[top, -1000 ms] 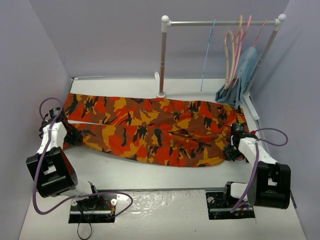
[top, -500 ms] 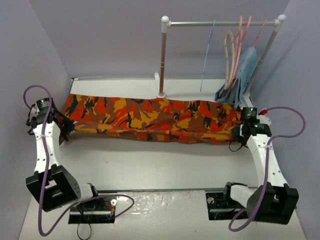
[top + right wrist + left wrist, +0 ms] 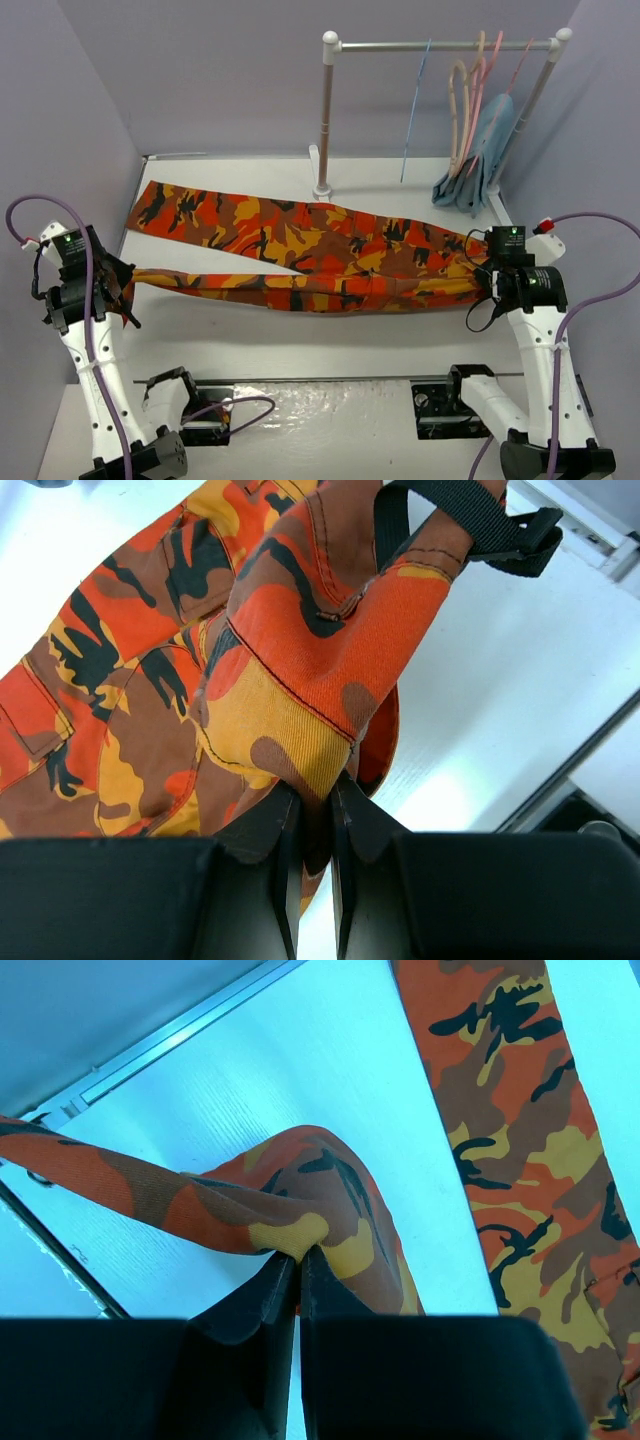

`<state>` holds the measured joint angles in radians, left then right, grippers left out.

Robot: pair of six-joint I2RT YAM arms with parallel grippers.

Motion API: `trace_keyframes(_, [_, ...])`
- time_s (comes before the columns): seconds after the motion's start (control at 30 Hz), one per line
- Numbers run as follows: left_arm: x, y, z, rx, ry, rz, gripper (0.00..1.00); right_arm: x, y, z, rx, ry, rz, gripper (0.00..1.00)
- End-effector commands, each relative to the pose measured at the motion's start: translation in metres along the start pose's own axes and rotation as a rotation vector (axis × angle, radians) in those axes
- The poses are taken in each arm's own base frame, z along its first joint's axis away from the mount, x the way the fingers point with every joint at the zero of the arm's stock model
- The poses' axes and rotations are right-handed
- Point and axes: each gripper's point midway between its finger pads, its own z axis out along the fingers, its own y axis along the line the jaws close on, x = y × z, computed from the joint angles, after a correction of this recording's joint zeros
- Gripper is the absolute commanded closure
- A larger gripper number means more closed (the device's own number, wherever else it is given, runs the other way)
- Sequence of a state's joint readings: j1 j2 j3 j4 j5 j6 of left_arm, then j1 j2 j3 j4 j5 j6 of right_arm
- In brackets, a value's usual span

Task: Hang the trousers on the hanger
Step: Fold the trousers

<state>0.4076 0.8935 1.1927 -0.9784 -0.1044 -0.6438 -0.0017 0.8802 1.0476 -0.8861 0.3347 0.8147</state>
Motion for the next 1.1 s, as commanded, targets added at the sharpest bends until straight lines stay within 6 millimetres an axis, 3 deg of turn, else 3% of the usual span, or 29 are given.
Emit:
trace_keyframes(0.0, [-0.029,0.004,0.022,-0.084,-0.084,0.070,1.00,-0.028,-0.020,0.009,0.142,-0.138,-0.037,1.00])
trace_keyframes(0.23, [-0.059,-0.038,0.076,-0.066,0.012,0.149,1.00,-0.045,0.006,0.053,0.151,-0.078,-0.089,0.99])
trace_keyframes(0.4, [-0.074,-0.072,0.102,-0.038,0.025,0.201,1.00,-0.055,0.022,0.079,0.176,-0.062,-0.126,1.00])
trace_keyframes(0.6, [-0.078,-0.109,0.134,-0.020,0.056,0.256,1.00,-0.070,0.043,0.096,0.177,-0.067,-0.133,1.00])
trace_keyframes(0.63, [-0.083,-0.112,0.131,-0.013,0.043,0.252,1.00,-0.070,0.043,0.096,0.177,-0.067,-0.133,1.00])
trace_keyframes(0.93, [-0.084,-0.143,0.177,-0.019,0.085,0.272,1.00,-0.094,0.065,0.118,0.215,-0.090,-0.128,1.00])
trace_keyframes(1.07, [-0.086,-0.168,0.190,0.001,0.078,0.313,1.00,-0.096,0.071,0.131,0.234,-0.087,-0.113,1.00])
